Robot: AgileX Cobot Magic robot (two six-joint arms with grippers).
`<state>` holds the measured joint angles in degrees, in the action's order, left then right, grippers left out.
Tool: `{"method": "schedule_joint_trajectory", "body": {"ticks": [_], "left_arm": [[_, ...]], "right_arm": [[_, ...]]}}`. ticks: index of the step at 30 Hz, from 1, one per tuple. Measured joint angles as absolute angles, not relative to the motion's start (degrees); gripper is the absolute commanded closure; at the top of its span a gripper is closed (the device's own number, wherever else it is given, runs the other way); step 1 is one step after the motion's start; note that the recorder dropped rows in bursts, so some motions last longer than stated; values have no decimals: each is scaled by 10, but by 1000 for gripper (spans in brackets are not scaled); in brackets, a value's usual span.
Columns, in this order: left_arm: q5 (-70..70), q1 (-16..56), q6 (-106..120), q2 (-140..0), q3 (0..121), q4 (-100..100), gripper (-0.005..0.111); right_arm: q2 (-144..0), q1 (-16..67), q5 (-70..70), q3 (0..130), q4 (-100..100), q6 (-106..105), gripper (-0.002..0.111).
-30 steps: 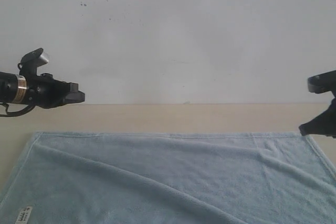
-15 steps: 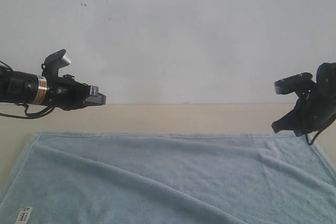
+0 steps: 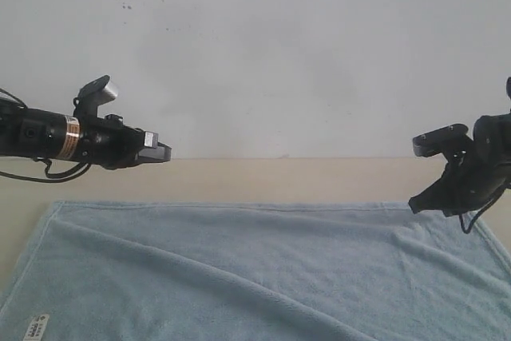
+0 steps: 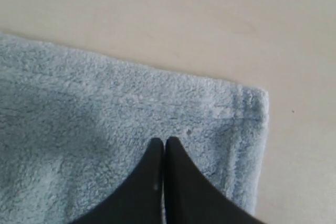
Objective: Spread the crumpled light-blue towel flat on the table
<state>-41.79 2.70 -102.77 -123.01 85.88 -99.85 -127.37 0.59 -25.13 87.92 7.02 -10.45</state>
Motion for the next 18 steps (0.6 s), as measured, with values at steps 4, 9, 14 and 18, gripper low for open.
{"method": "schedule_joint_trajectory", "body": {"ticks": [4, 9, 14, 18], "left_arm": [[-422, 31, -1028, -1230, 859, -999, 103], [-434, 36, -1028, -1230, 859, -999, 103], [-444, 37, -1028, -1230, 853, -999, 103], [-445, 37, -1028, -1230, 834, -999, 103]], "right_arm": [[-1288, 6, -250, 888, 81, -105, 109], [-1307, -2, -258, 915, 84, -87, 109], [-1318, -29, -271, 937, 87, -72, 109], [-1326, -44, -275, 957, 89, -72, 109]]}}
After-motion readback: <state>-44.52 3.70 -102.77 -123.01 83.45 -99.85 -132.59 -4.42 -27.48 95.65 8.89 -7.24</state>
